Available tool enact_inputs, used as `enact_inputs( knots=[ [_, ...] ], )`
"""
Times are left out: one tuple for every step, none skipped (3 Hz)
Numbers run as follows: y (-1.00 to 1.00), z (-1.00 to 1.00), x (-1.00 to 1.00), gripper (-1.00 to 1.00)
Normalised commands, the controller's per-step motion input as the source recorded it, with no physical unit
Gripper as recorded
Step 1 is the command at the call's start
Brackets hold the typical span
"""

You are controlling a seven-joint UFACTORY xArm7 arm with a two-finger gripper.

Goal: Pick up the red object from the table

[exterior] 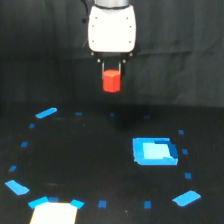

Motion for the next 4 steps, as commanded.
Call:
enact_inputs(
  knots=[
    [-0.29,0.55,-0.18,-0.96],
    [-0.31,0.6,-0.21,-1.0],
    [-0.73,0.95,-0.4,-0.89],
    [-0.32,0.5,-0.12,-0.93]
  ],
)
